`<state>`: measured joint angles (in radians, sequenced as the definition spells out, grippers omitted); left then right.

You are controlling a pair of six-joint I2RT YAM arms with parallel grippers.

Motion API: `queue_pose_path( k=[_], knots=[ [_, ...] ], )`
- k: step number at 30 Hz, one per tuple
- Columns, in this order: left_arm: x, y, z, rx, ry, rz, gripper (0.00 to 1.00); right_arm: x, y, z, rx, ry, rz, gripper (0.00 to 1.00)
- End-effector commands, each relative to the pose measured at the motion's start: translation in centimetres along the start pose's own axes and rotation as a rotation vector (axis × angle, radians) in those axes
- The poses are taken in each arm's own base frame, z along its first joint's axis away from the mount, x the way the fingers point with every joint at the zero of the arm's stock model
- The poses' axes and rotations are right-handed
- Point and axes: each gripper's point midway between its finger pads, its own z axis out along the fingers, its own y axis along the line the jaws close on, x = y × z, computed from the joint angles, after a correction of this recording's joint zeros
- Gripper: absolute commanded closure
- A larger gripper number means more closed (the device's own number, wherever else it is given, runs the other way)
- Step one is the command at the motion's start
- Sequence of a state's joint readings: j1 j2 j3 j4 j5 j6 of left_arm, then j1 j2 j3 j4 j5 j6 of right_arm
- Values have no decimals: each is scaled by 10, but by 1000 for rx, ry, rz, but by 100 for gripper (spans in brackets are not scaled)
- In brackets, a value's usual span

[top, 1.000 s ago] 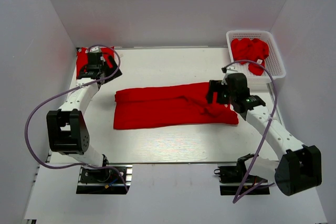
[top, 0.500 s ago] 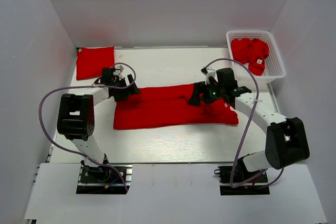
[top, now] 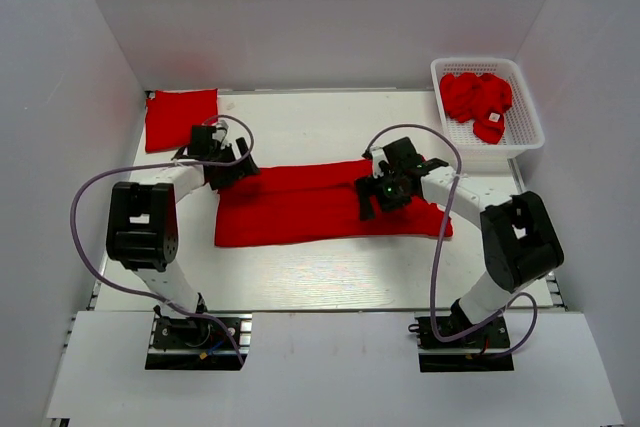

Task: Fold and stack the t-shirts
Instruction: Fold the other side of the tshirt into a rectangle

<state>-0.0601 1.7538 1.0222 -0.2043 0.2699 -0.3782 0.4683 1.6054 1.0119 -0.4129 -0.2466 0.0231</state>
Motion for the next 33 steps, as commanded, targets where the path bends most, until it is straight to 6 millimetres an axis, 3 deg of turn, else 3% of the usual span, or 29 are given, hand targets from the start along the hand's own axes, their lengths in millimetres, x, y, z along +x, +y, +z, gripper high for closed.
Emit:
queue_pose_path(
  k=[1, 5, 10, 13, 17, 18, 21, 33],
  knots=[
    [-50, -13, -40, -25, -166, 48, 0, -5, -13, -3, 105, 11, 7, 10],
    [-54, -12, -62, -59, -210, 50, 0, -1, -27, 1, 173, 34, 32, 10],
    [-61, -17, -85, -57, -281, 71, 0, -3, -29, 11, 173, 23, 62, 13],
    [-63, -18, -93, -60, -303, 73, 0, -4, -34, 14, 194, 24, 74, 22],
    [-60, -14, -91, -72, -299, 70, 0, -9, -32, 16, 189, -2, 97, 59],
    [-58, -14, -91, -75, -290, 69, 0, -10, -30, 15, 187, -7, 99, 79],
    [-58, -14, -91, -75, -290, 69, 0, -15, -28, 8, 186, -35, 106, 99],
    [-52, -14, -76, -48, -250, 68, 0, -26, 17, -15, -37, -74, 51, 100]
  ],
)
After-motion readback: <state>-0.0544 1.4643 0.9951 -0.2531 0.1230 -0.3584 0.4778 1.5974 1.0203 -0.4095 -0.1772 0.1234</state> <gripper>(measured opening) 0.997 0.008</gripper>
